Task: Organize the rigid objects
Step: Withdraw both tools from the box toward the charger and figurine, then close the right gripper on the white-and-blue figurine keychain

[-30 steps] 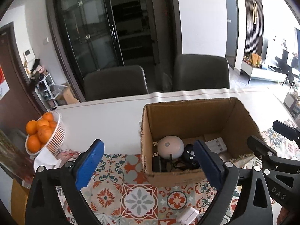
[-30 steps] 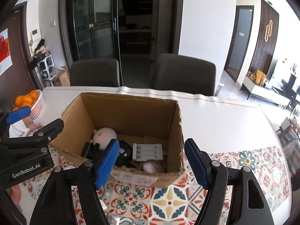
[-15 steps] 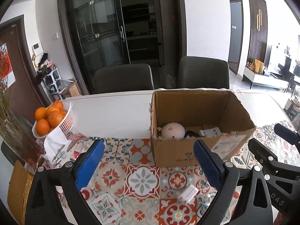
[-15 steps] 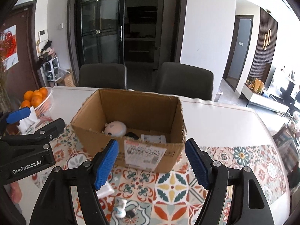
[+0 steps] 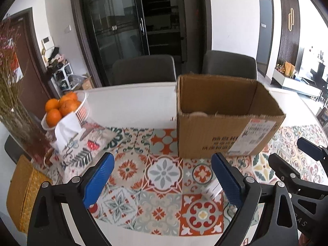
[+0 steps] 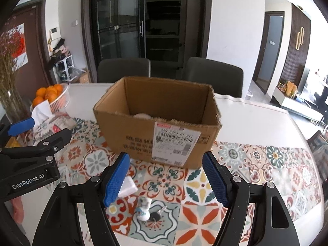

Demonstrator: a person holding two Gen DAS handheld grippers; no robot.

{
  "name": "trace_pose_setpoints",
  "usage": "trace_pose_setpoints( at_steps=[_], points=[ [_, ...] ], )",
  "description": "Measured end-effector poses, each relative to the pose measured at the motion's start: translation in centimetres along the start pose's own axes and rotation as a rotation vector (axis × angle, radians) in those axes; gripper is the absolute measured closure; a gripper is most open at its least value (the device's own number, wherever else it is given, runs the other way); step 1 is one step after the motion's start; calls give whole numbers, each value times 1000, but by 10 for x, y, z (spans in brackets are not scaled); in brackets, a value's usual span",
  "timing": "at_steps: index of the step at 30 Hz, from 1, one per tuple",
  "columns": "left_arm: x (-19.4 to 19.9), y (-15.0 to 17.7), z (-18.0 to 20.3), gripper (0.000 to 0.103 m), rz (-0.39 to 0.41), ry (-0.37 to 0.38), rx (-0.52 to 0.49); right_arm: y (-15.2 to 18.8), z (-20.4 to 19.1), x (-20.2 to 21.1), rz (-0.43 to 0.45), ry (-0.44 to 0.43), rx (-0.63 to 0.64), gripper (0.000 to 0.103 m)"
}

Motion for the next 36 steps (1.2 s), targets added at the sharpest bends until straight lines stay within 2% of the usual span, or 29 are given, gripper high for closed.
trace_pose_setpoints(
  at_steps=[15,36],
  points=[
    [-27,58,4,8,-134,8,20,58,-10,-31,-137,-57,23,31],
    [-63,106,11,8,-272,22,47,112,-14,-81,-316,-142,5,58]
  ],
)
Point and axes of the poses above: each gripper's, at about its wrist camera, not at the fingertips, and x roughly against the way its jaws point, z to its right, y to its underside, the point moved 4 cm from there along -x, roughly the way its jaws point, and after that the axes turned 7 degrees about -x, right-handed, at the moved point
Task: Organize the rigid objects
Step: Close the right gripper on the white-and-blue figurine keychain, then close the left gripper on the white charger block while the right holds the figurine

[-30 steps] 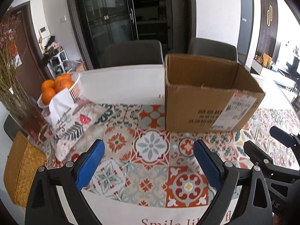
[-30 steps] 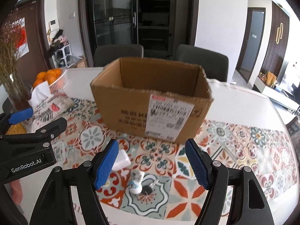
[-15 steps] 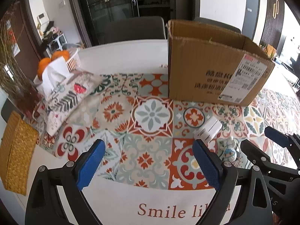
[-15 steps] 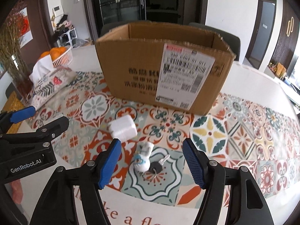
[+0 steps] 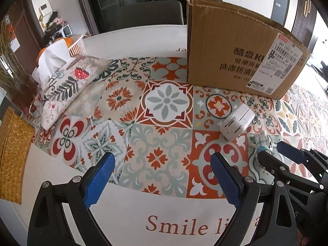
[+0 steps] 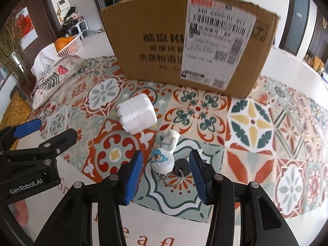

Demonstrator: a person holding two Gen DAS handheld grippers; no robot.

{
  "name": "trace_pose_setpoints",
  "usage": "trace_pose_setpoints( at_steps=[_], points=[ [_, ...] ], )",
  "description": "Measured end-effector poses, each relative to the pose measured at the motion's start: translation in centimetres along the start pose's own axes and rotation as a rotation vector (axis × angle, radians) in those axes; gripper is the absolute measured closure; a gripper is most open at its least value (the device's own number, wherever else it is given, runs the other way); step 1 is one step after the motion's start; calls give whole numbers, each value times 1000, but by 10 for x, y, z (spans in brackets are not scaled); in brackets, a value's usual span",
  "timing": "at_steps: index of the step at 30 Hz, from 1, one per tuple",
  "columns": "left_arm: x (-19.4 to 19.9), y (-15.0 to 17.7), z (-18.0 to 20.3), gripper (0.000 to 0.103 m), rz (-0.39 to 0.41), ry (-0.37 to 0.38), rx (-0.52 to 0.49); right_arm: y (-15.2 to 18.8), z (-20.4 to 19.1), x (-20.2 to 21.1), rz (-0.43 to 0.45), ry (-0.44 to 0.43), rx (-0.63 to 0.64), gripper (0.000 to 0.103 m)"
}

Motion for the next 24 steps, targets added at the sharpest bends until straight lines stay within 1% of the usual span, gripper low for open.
trace_pose_setpoints(
  at_steps=[7,13,15,20,24],
  points=[
    [-8,3,-1,8,-17,3,14,5,2,-16,-36,-12,-8,63],
    [-11,3,-3,8,-23,2,19,3,0,-18,-26,-7,-2,68],
    [-11,3,-3,8,-24,4,20,3,-1,-18,-23,-12,1,75],
    [-9,2,-1,8,-22,2,10,3,-2,-18,-19,-15,-5,75],
    [-4,0,2,8,-14,13,2,1,1,-10,0,-12,-6,75]
  ],
)
Point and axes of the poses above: each gripper's, at about its wrist camera, not at the fingertips, and x roughly against the way its jaws point, z to its right, y to its underside, the point moved 4 cm from there along -x, roughly the way its jaws point, and after that the axes turned 7 degrees about -x, right-handed, at the moved point
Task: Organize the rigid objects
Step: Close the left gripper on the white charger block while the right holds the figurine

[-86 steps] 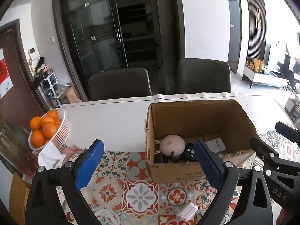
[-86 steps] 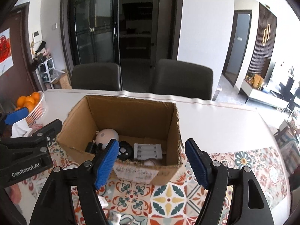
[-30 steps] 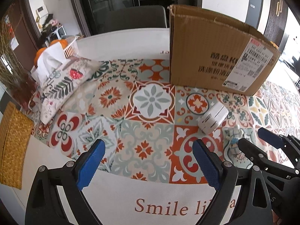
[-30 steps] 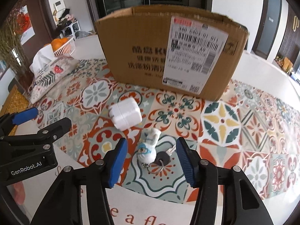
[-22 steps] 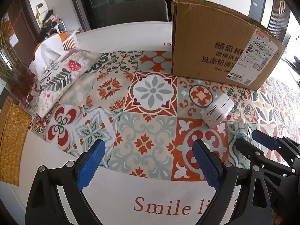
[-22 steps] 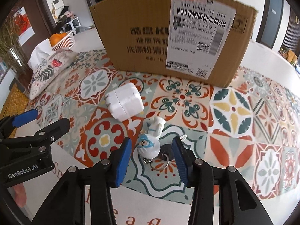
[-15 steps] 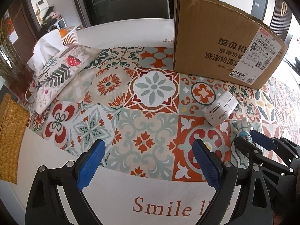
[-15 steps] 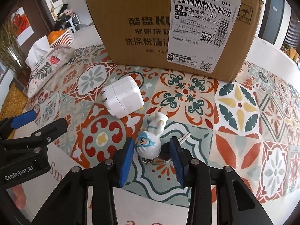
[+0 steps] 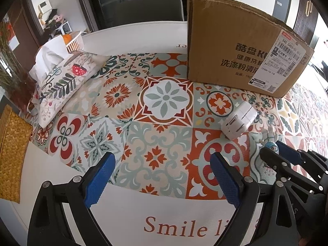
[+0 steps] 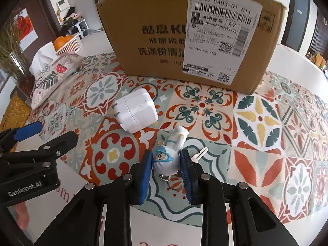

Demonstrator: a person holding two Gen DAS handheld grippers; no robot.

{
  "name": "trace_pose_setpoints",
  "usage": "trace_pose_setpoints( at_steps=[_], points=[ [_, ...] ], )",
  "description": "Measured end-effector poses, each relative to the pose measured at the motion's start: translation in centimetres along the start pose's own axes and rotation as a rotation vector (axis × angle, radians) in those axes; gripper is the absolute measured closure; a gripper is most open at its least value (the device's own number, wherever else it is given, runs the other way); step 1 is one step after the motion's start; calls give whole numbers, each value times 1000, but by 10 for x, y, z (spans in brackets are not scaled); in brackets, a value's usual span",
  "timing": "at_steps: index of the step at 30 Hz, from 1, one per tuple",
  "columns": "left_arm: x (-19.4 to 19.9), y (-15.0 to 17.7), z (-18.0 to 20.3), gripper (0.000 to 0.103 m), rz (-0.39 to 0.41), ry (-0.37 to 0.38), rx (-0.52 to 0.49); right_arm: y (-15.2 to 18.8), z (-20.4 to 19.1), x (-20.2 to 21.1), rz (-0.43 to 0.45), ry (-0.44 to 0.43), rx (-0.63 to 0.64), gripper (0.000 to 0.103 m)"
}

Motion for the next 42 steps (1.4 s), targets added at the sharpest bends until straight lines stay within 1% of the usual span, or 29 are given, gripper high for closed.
trace_pose_setpoints(
  at_steps=[7,14,19,23,27,28,31,35,37,38,40,42],
  points=[
    [10,-11,14,11,26,50,-36,-9,8,27,58,21,-9,75],
    [14,-23,36,12,44,93,-43,-17,27,45,103,56,-28,75],
    [6,-31,53,14,50,113,-29,-21,43,47,111,64,-32,75],
    [-6,-36,67,19,46,142,-3,-25,56,45,112,70,-33,75],
    [-17,-41,76,22,52,146,16,-29,67,42,120,78,-34,75],
    [-20,-42,78,25,57,143,19,-30,68,41,121,78,-31,75],
    [-28,-45,81,27,62,131,31,-33,71,37,124,83,-19,75],
    [-40,-48,84,38,45,124,39,-35,72,30,123,78,-12,75],
    [-44,-48,85,41,42,122,40,-35,73,27,118,76,-10,75],
    [-45,-48,85,46,40,126,41,-35,73,25,115,74,-11,75],
    [-48,-48,85,52,36,139,39,-35,73,23,111,71,-11,75],
    [-49,-48,84,52,43,143,35,-34,72,21,108,69,-11,75]
  ],
)
Point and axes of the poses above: each gripper's, at about its wrist camera, not at the fingertips, and x roughly against the way its jaws point, z to its right, y to its underside, the point moved 4 cm from there along -x, roughly the way its jaws point, and after that the axes turned 7 degrees about -x, right-handed, at the moved point
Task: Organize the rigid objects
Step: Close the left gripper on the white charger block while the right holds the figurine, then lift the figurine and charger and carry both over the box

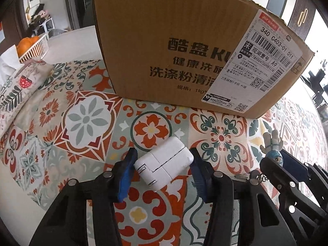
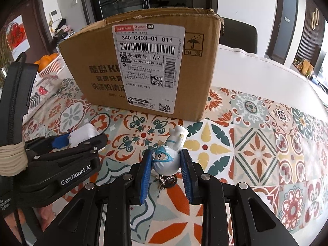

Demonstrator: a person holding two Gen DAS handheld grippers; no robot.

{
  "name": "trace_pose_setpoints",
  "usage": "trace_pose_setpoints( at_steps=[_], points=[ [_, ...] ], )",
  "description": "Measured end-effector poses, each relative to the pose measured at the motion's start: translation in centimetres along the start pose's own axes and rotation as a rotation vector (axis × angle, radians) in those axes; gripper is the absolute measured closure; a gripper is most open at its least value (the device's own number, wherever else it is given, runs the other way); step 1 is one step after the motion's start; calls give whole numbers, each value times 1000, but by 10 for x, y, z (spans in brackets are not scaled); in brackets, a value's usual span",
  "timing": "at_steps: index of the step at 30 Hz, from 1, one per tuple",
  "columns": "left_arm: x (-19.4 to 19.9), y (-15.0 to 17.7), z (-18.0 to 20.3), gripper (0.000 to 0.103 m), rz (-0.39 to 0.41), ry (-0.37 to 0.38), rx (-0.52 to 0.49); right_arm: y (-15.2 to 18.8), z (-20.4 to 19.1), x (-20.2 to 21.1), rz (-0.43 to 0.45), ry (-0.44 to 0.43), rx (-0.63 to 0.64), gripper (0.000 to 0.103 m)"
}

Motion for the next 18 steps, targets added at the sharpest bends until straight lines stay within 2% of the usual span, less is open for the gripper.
trace_pose_setpoints(
  at_steps=[8,18],
  points=[
    [8,5,-2,53,3,-2,-26,3,-4,1,-1,-6,-1,75],
    [41,7,-6,53,35,12,-42,2,-8,24,32,-11,-24,75]
  ],
)
Point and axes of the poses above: each gripper's, at about its wrist camera, not at the fingertips, and x roughly against the way its jaws point, z to its right, y to its underside, the point moved 4 cm from there along -x, roughly the way its jaws point, and after that the axes turned 7 degrees about -x, right-handed, at the moved point
